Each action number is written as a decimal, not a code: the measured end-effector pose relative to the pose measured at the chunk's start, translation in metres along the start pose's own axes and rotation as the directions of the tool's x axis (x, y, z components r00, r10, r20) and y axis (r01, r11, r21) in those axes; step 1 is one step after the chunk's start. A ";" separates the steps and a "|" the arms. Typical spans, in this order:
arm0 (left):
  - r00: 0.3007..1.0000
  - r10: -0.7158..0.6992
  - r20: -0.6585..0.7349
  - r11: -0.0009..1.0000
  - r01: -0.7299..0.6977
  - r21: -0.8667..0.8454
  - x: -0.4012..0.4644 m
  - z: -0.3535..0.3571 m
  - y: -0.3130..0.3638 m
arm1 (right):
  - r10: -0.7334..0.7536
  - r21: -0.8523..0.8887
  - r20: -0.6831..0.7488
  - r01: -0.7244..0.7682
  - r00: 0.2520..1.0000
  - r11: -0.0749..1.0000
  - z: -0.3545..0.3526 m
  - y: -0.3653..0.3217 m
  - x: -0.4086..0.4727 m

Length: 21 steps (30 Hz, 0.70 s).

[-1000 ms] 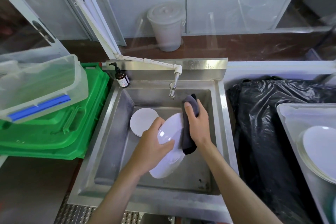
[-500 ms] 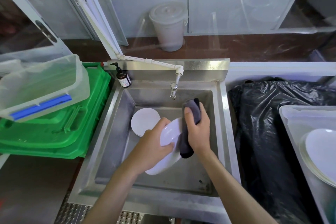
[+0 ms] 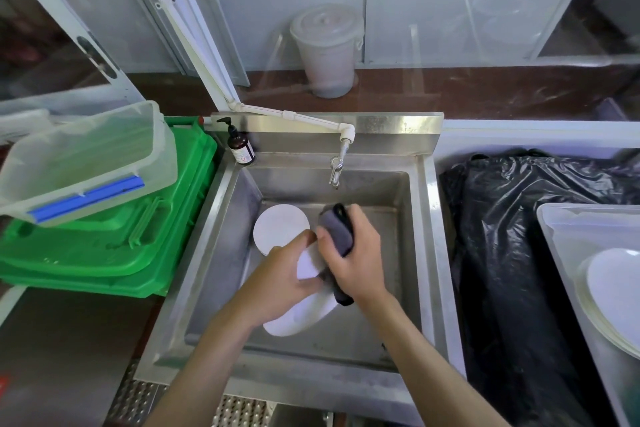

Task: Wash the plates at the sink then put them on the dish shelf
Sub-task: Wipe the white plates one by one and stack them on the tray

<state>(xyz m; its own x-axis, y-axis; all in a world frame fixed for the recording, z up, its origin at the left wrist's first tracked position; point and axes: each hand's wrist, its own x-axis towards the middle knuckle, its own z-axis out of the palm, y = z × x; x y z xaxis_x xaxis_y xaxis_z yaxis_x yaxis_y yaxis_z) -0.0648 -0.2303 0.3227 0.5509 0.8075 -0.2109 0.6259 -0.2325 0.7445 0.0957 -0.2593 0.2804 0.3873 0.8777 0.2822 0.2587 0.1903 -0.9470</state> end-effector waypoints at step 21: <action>0.997 -0.022 -0.071 0.970 0.004 -0.241 0.003 0.007 -0.008 | 0.493 0.241 -0.154 -0.451 0.856 0.859 -0.008 0.035 0.001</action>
<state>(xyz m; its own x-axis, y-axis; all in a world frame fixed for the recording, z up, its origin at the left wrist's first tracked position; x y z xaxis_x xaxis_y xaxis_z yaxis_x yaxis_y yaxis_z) -0.0639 -0.2297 0.3112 0.4963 0.8490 -0.1815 0.4763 -0.0915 0.8745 0.1126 -0.2550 0.2484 0.5958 0.7775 -0.2012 -0.1659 -0.1260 -0.9781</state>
